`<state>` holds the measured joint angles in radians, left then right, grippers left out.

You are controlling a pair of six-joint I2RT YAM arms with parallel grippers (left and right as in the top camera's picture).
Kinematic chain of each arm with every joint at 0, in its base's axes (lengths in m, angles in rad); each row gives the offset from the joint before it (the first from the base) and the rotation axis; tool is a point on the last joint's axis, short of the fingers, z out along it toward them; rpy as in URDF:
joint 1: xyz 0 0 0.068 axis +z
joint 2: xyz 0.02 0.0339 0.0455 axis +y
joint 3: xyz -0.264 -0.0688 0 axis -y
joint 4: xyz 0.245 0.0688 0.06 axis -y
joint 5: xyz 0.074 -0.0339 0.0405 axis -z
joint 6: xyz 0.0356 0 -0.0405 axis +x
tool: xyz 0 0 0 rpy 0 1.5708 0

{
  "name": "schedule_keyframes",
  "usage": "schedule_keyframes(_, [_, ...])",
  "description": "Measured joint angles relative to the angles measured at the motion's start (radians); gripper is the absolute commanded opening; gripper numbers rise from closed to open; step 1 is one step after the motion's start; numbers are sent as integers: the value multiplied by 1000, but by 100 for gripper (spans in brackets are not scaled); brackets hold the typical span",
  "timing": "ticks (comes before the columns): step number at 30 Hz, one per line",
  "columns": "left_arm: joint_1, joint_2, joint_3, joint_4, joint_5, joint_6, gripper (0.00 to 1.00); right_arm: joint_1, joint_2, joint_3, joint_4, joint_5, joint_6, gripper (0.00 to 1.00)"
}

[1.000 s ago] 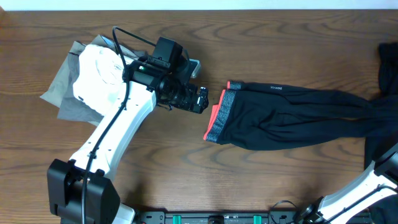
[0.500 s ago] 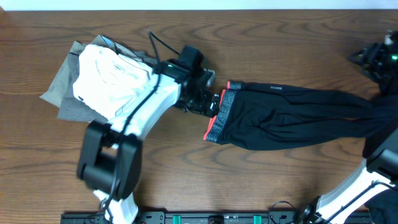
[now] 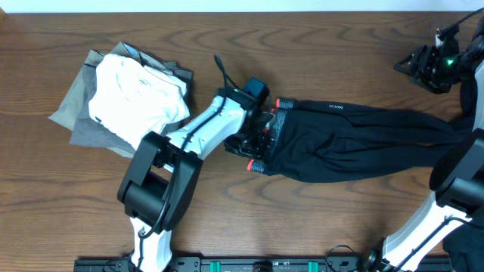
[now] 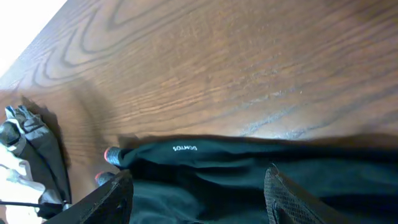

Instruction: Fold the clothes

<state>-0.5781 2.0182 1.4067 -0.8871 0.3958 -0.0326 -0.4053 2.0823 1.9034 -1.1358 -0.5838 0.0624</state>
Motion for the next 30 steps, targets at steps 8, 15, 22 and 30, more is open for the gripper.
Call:
schedule_keyframes(8, [-40,0,-55,26,-38,-19,6,0,0,0,-7,1,0,66])
schedule_keyframes(15, [-30,0,-22,-119,-92,-55,6,0,0,0,-9,1,0,66])
schedule_keyframes(22, [86,-151,109,-235,-237,-117,6,0,0,0,-25,13,0,67])
schedule_keyframes(30, [246,-369,151,-336,-300,-127,6,0,0,0,-45,70,-3,69])
